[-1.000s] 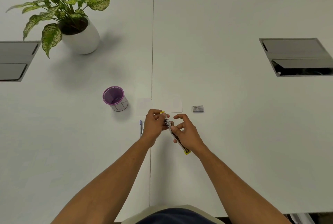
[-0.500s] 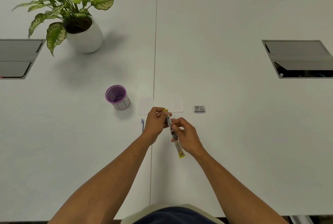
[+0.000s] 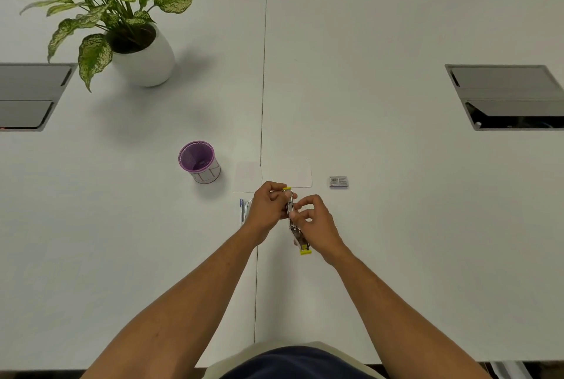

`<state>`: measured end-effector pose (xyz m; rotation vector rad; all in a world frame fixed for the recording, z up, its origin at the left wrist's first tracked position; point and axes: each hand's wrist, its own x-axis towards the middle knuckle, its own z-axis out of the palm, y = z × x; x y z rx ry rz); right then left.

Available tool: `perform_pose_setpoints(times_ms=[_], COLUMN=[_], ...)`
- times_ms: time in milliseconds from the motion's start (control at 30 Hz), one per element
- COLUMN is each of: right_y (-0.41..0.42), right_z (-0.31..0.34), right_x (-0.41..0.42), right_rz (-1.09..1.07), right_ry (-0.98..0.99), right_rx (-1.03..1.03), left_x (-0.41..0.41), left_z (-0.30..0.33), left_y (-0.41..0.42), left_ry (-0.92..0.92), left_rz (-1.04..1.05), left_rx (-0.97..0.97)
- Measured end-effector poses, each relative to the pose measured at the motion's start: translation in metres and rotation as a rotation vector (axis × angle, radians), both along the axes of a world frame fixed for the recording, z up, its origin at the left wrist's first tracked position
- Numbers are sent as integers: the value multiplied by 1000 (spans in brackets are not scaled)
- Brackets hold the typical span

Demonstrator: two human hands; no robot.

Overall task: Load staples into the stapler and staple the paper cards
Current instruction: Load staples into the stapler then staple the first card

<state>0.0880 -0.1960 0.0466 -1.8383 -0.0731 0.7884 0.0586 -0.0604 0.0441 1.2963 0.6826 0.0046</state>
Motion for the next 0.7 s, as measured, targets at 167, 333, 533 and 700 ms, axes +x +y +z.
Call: perform_pose_setpoints(times_ms=[167, 333, 533, 700], right_y=[-4, -9, -9, -13], right_z=[2, 3, -3, -10], right_x=[1, 2, -2, 1], right_rz=[-80, -122, -39, -113], right_ry=[275, 378, 79, 145], right_rx=[185, 335, 84, 200], left_x=[-1, -3, -1, -1], left_z=[1, -3, -6, -7], left_y=[1, 2, -9, -10], left_ry=[-6, 10, 15, 21], left_rz=[-9, 30, -28, -69], left_rx=[27, 40, 40, 20])
